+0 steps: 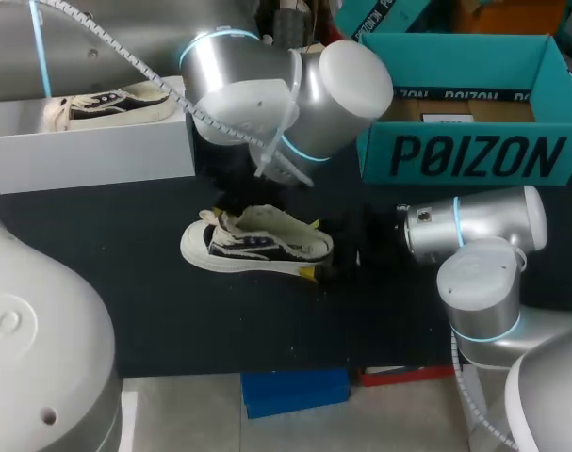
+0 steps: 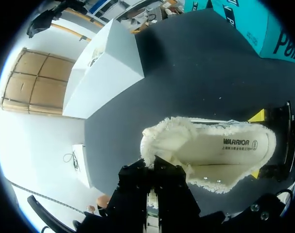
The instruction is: Take the shoe out of the shoebox, open the shoe tongue, remove and reinsert the insole, then place the shoe into the shoebox
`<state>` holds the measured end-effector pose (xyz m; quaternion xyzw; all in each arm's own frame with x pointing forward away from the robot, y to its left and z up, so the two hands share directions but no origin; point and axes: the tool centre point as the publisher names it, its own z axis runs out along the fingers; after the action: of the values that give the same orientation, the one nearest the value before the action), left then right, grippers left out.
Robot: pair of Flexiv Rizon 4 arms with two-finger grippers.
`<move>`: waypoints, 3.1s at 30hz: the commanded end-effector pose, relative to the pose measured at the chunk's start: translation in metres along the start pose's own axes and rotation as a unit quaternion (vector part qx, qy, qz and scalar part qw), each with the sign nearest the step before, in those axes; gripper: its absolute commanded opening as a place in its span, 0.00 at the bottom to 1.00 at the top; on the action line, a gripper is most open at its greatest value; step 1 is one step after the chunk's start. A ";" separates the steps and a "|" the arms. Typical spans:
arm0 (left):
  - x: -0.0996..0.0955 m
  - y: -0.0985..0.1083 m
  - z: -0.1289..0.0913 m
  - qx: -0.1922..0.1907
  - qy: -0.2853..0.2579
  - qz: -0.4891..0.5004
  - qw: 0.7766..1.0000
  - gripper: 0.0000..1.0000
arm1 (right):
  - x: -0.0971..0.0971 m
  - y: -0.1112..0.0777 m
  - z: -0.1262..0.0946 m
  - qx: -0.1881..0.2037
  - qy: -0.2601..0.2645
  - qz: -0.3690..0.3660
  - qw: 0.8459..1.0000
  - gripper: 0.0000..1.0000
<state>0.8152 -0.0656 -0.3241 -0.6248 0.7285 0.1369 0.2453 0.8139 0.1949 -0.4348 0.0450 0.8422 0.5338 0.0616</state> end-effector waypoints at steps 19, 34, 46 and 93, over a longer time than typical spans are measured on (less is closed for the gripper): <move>-0.030 0.005 0.022 -0.032 0.020 -0.027 0.999 1.00 | -0.001 -0.001 0.001 0.001 -0.001 0.001 1.000 0.00; -0.058 0.014 0.046 -0.054 0.014 -0.049 0.997 1.00 | -0.001 -0.001 0.001 0.001 -0.001 0.001 1.000 0.00; -0.047 0.018 0.070 -0.052 -0.005 -0.058 0.997 1.00 | -0.001 -0.001 0.001 0.001 -0.001 0.001 1.000 0.00; 0.036 -0.024 -0.079 0.210 0.320 0.569 0.728 0.00 | -0.001 -0.001 0.001 0.001 -0.001 0.001 1.000 0.00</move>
<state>0.8153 -0.1403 -0.2715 -0.3251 0.9397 -0.0683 0.0816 0.8141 0.1963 -0.4354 0.0456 0.8425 0.5331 0.0619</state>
